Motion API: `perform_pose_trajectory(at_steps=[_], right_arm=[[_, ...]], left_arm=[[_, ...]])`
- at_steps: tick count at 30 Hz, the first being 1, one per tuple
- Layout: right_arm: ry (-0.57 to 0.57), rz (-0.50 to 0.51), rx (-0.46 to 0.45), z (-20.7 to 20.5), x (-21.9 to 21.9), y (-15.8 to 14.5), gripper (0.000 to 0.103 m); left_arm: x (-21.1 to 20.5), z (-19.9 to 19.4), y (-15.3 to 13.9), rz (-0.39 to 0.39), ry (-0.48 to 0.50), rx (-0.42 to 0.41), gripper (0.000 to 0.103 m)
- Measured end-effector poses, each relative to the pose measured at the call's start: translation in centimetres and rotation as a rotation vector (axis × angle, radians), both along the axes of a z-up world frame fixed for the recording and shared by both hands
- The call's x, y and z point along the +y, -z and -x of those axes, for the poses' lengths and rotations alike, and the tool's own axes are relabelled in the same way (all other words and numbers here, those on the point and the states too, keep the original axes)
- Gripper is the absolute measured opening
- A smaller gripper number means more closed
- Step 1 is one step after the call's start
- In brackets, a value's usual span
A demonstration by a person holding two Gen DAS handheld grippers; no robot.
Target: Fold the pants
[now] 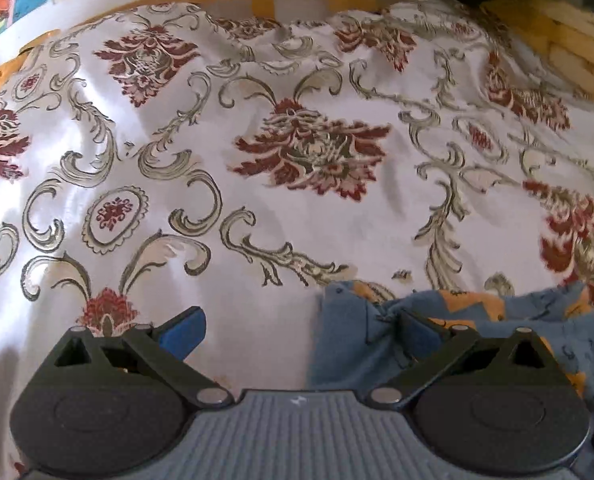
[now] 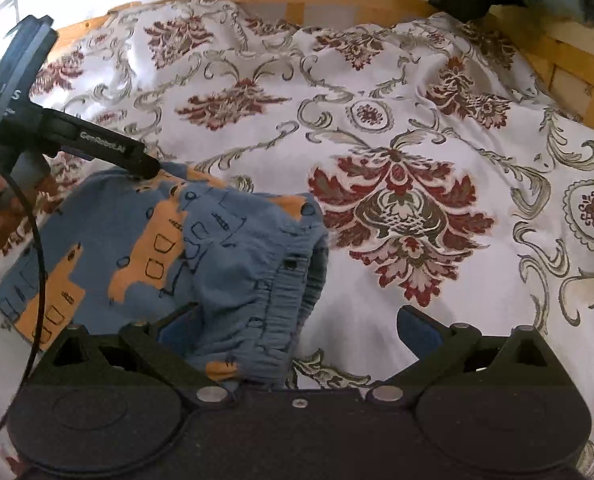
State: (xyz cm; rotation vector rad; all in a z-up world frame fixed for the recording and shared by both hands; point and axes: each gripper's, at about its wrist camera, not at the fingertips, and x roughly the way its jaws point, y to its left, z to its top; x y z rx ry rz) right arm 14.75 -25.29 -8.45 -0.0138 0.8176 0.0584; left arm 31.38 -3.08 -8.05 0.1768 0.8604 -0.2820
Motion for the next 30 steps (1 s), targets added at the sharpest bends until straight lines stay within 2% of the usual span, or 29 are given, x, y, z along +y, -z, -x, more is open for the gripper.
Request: perform_pose_trajectory(at_steps=[4,8,13,19,21,23,26,28,30], right_arm=[[-0.034,-0.084,-0.042,0.7,-0.8,-1.7,0.102],[-0.055,-0.161,-0.037,0.9,-1.3,-2.8,0.102],[-0.095,-0.205,-0.011,1.6,-1.6,-4.2,0.102],[-0.125,-0.391,0.106,0.2,-4.1,-4.2,0.102],[-0.171,-0.437,0.140,-0.5,-4.7,-3.8,0.102],[-0.214,-0.482,0.146,-1.2,-5.3,-3.3,0.102],[-0.212,-0.570,0.143,-2.4,-6.2,-2.4,0.102],[-0.211,-0.596,0.143,-3.2,-6.7,-2.0,0.102],[-0.212,-0.573,0.159,-3.8,-6.8,-1.6,0.102]], left_arm=[[1.1,2.2,-3.1,0.040,-0.010,-0.043,0.103],[2.8,5.4,-5.1,0.088,-0.012,-0.013,0.103],[4.1,9.4,-6.1,0.086,-0.062,0.052,0.103],[4.5,11.6,-5.7,0.082,-0.023,0.142,0.103],[4.5,11.4,-5.2,0.082,-0.003,0.151,0.103],[4.5,11.0,-4.6,0.097,0.007,0.143,0.103],[4.4,9.8,-3.5,0.113,0.024,0.160,0.103],[4.2,9.1,-2.7,0.113,0.043,0.173,0.103],[3.9,8.7,-2.1,0.116,0.077,0.178,0.103]])
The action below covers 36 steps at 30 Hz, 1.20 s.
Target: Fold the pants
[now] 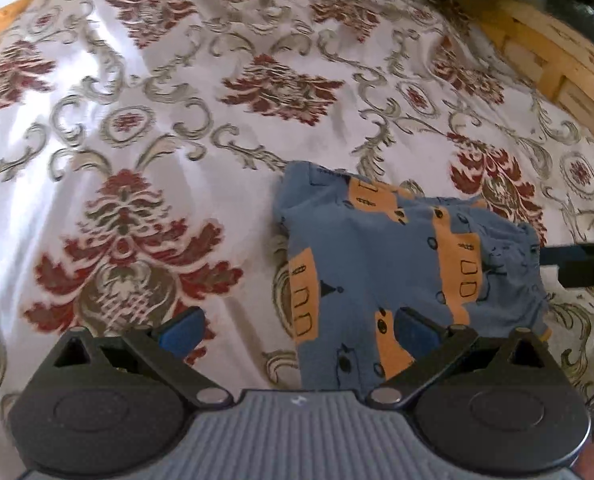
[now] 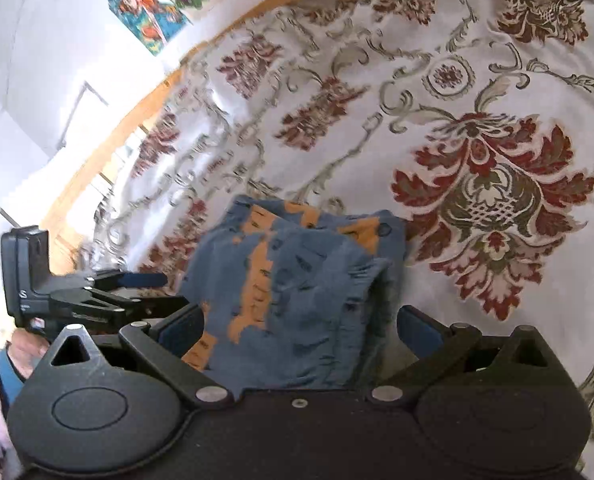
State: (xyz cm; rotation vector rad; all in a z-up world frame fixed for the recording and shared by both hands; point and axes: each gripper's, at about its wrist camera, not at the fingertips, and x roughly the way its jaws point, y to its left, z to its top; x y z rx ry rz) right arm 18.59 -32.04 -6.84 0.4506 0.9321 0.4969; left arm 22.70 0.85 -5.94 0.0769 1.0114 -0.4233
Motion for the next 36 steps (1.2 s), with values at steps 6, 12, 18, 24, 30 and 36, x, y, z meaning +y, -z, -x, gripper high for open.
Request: perform_pose_trajectory(at_steps=[6,12,18,24,30,36], right_arm=[[-0.017,-0.073,0.122,-1.0,-0.3,2.6,0.102],[-0.011,-0.170,0.155,-1.1,-0.5,3.3,0.102],[0.008,-0.202,0.155,-0.9,-0.8,3.2,0.102],[0.071,-0.205,0.170,-0.6,-1.7,3.4,0.079],[0.131,-0.141,0.196,-0.3,-2.1,3.8,0.041],[0.123,-0.072,0.163,0.0,-1.2,3.4,0.036]], left_arm=[[-0.3,-1.5,1.7,0.030,0.042,0.070,0.103],[0.4,-1.9,1.8,0.079,0.035,0.105,0.103],[0.4,-1.8,1.7,0.122,0.053,0.123,0.099],[1.9,-2.5,2.0,0.211,-0.002,0.205,0.074],[2.7,-3.1,2.5,0.265,-0.031,0.256,0.060],[1.7,-2.5,2.1,0.212,-0.013,0.244,0.055]])
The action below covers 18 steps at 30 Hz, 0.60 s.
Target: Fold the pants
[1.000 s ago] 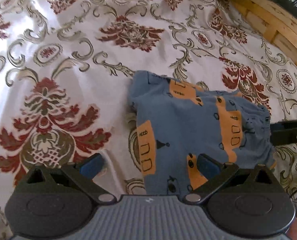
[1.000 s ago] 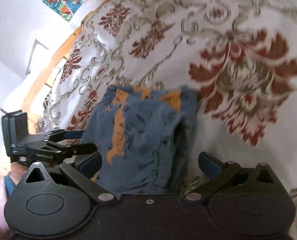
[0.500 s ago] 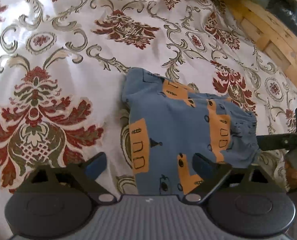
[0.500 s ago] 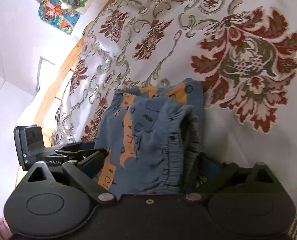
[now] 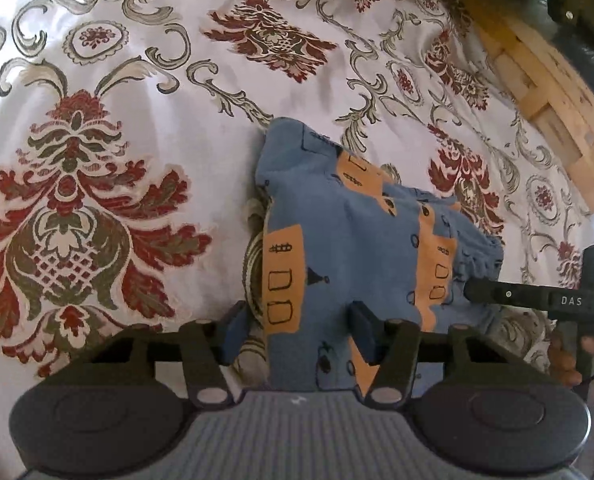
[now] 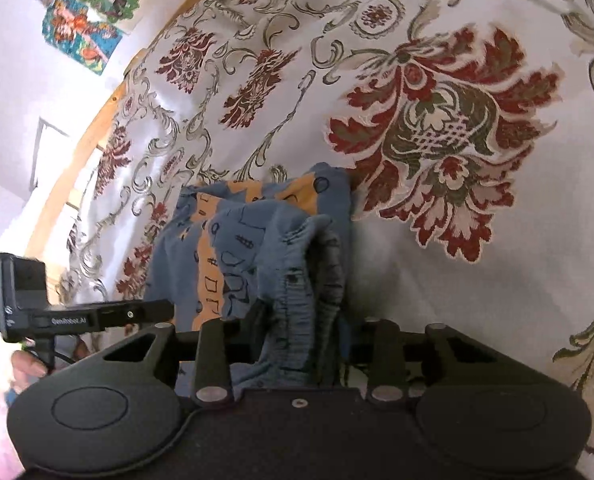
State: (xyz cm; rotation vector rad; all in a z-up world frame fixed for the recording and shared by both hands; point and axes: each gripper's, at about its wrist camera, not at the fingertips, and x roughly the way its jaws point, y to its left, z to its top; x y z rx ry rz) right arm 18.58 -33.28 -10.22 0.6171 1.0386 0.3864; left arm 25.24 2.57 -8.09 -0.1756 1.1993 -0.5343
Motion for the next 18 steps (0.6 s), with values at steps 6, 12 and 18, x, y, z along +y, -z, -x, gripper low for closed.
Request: perform_pose_trajectory(at_steps=[6,12,18], right_arm=[[-0.009,0.080,-0.049,0.6,1.1,-0.7,0.032],[0.003,0.108,-0.078,1.0,1.5,-1.0,0.029],[-0.034,0.244,-0.171,2.0,3.4,-2.2,0.025]], left_arm=[[-1.2,0.9,-0.9,-0.048,0.027,-0.055,0.038],[-1.7,1.2,-1.2,-0.079,0.042,-0.074,0.030],[-1.7,1.4,-1.6,-0.080,0.023,-0.085,0.020]])
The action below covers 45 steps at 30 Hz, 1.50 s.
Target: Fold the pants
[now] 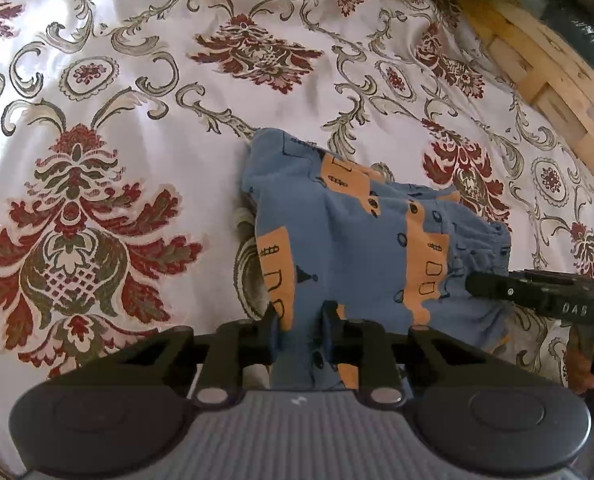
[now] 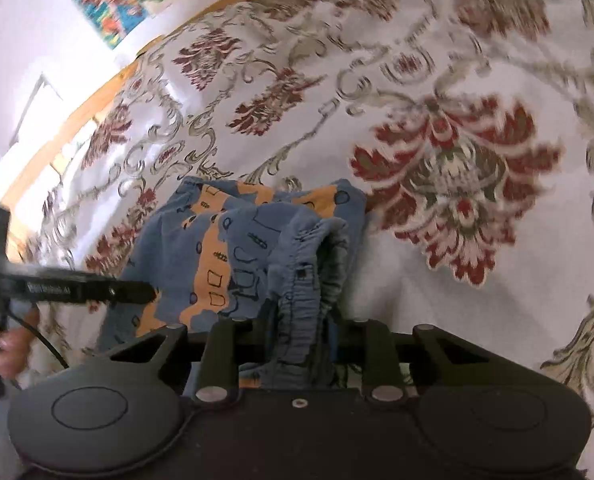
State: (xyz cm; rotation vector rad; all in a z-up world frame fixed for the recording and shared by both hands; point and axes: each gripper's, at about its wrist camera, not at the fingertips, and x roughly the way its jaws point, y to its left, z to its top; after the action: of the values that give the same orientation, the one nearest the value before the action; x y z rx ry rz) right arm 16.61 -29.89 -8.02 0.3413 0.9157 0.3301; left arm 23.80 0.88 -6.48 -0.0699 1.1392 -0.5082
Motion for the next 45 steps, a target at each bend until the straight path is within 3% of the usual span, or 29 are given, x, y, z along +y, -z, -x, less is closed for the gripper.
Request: perform_pose_trajectory(at_steps=[6,11,20,25,38,42,45], right_arm=[[-0.086,0.250,-0.177,1.7,3.6,-1.6,0.021],[-0.119,0.347,-0.291,2.5,4.7,-2.4,0.021],[-0.075,0.375,-0.420,2.4,4.4,-3.8,0.021],[-0.047,0.351,-0.482,-0.3,3.7,-5.0,0.021],[-0.014,0.284,-0.493,-7.5,3.7,-4.1,0.021],[0.005,0.232,-0.443,-10.1,3.6,-2.7,0.021],[0.004,0.207,-0.371,-11.6,3.6,-1.2,0.021]], left_arm=[[-1.1,1.5,-1.4,-0.052,0.010,-0.085,0.017],[-1.6,2.6,-2.5,-0.083,0.006,-0.149,0.017],[-1.9,3.3,-5.0,-0.051,-0.013,-0.284,0.017],[-1.9,0.8,-6.0,-0.016,-0.035,-0.365,0.017],[-0.8,-5.7,-4.1,0.029,-0.095,-0.380,0.017],[-0.3,-8.5,-2.5,0.041,-0.118,-0.347,0.017],[0.5,-10.3,-0.6,0.059,-0.129,-0.266,0.017]])
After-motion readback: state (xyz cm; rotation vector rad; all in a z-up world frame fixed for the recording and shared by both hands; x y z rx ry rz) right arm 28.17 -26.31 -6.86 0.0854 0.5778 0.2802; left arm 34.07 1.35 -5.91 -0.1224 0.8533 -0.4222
